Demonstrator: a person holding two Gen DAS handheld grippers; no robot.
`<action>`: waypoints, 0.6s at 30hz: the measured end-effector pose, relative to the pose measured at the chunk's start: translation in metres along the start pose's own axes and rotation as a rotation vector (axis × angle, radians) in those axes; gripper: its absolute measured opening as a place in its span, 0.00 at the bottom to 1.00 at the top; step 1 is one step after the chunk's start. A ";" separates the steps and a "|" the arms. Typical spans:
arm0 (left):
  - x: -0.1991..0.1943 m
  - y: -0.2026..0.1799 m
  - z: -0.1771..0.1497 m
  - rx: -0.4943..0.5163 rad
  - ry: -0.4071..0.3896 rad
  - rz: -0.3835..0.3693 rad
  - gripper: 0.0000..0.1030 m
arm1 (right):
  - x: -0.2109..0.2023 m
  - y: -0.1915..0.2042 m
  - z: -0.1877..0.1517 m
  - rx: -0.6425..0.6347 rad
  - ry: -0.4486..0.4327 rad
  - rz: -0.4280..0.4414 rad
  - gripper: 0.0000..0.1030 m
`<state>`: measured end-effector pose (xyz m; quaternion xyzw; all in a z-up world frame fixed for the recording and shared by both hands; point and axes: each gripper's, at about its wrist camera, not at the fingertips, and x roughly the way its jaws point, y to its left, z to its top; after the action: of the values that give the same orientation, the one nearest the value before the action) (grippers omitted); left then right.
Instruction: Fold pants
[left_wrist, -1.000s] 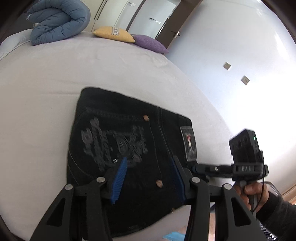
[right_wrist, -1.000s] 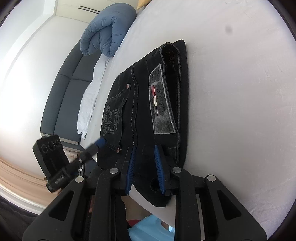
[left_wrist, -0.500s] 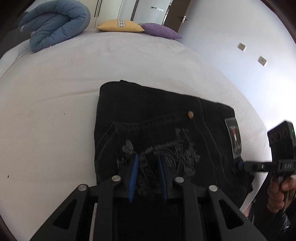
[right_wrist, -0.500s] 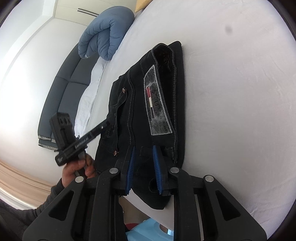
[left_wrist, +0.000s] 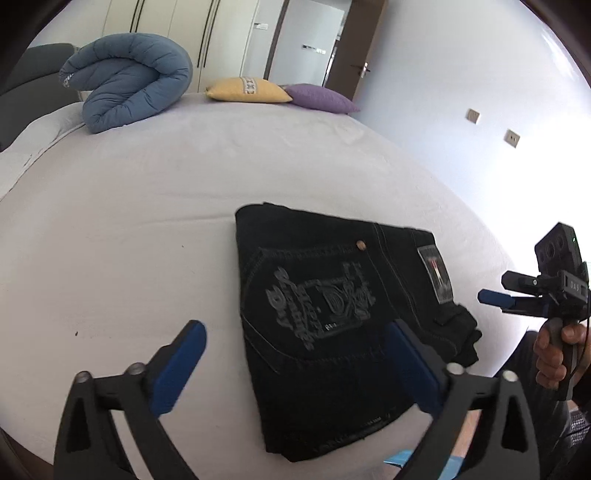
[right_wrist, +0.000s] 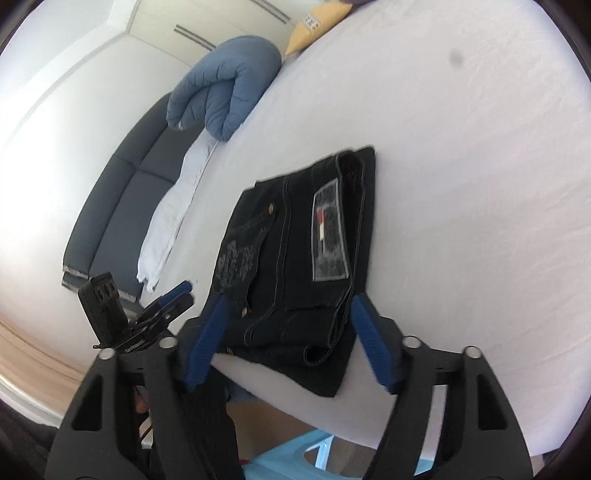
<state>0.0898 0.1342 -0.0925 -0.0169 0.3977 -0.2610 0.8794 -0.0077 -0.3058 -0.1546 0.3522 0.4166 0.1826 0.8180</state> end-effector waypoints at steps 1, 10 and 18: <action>0.004 0.009 0.007 -0.020 0.006 -0.009 0.99 | 0.002 -0.006 0.006 0.029 0.006 -0.003 0.73; 0.073 0.054 0.020 -0.150 0.281 -0.150 0.94 | 0.055 -0.037 0.032 0.161 0.127 -0.039 0.71; 0.104 0.023 0.017 -0.044 0.397 -0.082 0.73 | 0.077 -0.049 0.045 0.174 0.186 -0.061 0.37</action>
<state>0.1689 0.1019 -0.1586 -0.0006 0.5680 -0.2861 0.7717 0.0739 -0.3125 -0.2146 0.3907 0.5155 0.1527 0.7472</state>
